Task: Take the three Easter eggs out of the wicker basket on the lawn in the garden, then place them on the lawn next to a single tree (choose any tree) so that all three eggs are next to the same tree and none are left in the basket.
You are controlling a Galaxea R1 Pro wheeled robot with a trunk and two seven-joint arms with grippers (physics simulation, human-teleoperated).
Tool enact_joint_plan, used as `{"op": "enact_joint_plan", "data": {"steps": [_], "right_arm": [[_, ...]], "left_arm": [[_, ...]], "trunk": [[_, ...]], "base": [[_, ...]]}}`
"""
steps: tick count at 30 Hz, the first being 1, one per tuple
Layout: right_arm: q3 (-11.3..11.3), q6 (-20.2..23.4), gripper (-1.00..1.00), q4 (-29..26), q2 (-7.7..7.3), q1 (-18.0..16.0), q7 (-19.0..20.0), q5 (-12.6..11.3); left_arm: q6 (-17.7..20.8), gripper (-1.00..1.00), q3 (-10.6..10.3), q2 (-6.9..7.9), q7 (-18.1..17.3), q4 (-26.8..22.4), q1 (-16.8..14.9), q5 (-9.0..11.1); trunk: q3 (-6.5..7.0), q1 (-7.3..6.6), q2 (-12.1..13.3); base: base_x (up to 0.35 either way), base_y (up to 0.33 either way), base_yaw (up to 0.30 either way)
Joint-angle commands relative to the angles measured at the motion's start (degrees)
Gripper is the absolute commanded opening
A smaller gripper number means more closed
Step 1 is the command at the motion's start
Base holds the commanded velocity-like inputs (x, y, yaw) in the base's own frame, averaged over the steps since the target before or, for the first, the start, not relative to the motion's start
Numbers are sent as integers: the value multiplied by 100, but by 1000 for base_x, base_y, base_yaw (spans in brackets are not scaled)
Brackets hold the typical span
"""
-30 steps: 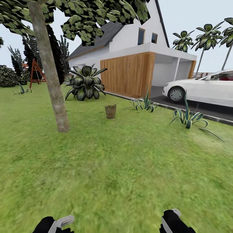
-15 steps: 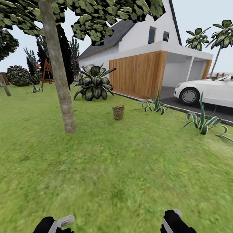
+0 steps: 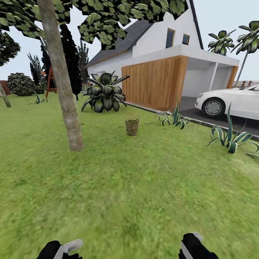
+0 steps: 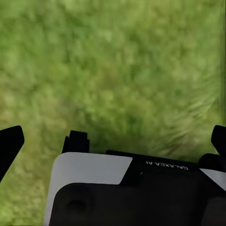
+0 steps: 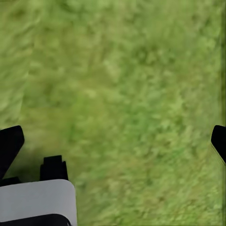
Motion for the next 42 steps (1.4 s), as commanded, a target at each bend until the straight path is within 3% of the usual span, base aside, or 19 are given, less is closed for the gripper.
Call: {"op": "enact_joint_plan", "data": {"steps": [1, 42], "right_arm": [[47, 25, 100, -5, -8, -3, -42, -51], [50, 25, 100, -1, -16, -3, -69, -39]], "left_arm": [[29, 100, 14, -2, -4, -7, -3, 14], [29, 100, 20, -2, -4, -7, -3, 21]], "trunk": [[-6, 3, -3], [-6, 3, -3]], "base": [[345, -126, 0], [345, -131, 0]]}}
